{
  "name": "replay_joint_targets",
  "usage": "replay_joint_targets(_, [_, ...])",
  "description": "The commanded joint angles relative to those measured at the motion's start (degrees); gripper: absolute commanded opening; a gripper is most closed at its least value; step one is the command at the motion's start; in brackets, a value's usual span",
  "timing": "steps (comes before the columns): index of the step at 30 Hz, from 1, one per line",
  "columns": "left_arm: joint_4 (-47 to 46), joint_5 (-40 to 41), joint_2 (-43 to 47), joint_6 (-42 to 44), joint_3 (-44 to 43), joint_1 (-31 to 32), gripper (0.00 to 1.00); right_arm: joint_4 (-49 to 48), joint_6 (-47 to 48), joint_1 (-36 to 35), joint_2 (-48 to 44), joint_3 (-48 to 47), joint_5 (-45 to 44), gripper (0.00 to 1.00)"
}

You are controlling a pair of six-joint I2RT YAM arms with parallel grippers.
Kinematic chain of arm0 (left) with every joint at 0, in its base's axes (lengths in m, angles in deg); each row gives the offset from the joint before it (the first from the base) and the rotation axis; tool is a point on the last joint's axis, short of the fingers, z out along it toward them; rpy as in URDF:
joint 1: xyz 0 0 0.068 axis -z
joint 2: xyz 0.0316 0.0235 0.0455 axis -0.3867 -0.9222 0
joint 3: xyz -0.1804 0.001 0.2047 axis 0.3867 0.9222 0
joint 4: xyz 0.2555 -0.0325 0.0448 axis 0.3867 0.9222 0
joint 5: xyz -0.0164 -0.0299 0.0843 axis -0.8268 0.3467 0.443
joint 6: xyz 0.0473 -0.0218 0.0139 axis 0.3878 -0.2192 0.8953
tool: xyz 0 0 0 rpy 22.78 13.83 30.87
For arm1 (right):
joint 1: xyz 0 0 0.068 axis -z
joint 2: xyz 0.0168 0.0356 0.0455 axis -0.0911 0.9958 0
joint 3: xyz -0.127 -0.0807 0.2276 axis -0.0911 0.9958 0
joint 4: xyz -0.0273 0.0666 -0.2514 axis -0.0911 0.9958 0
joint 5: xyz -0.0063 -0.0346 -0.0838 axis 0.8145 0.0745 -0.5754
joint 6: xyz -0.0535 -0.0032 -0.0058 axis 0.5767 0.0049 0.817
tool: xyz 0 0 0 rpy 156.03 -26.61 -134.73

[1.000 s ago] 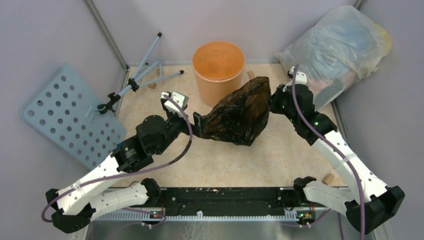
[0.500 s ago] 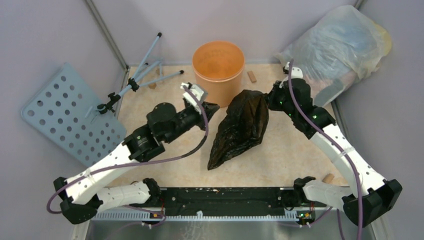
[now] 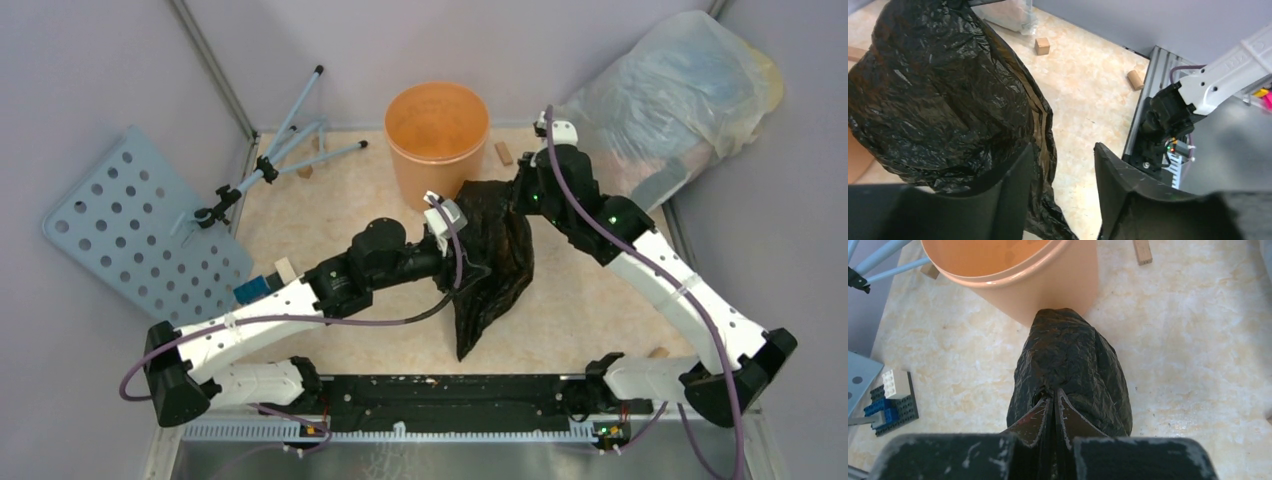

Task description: Put the trash bags into the trash bin

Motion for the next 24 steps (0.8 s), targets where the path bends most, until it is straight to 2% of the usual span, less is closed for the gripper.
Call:
replay_joint_targets(1, [-6.55,13.37,2.12,-2.09,2.80,2.31,0.70,5.59,-0.93,-5.02,3.74,-6.84,-11.63,0.00])
replay_joint_targets(2, [-6.80,17.01,2.71,-2.67,3.46,2.65,0.80,5.42,-0.96,-5.68,4.09,-6.90,-12.04,0.00])
replay_joint_targets(4, [-7.89,18.11,3.56,-2.98,5.33,2.87,0.95,3.69,-1.27,-6.24,4.04,-6.08,-11.55,0.00])
replay_joint_targets(6, [-8.14,17.96,3.16,-3.50,6.17,3.30,0.99,1.01,-1.48,-6.36,3.44,-4.40,-10.04,0.00])
replay_joint_targets(15, [-6.30,22.89,-3.53,-5.14,4.84,3.66,0.99,0.13,-2.00,-8.37,3.98,-4.33,-9.46,0.00])
replay_joint_targets(19, [-5.63,25.72,-5.42,-5.38,3.90,3.50,0.86,0.45,-1.71,-8.38,3.43,-3.45,-10.11,0.00])
replay_joint_targets(22, [-6.28,25.25,-6.41,-4.43,3.13,2.93,0.81,0.17,-1.36,-8.42,2.10,-2.03,-10.55,0.00])
replay_joint_targets(24, [-6.04,25.43,-7.38,-3.95,2.30,2.33,0.71,-0.49,-1.15,-8.45,1.28,-0.71,-10.49,0.00])
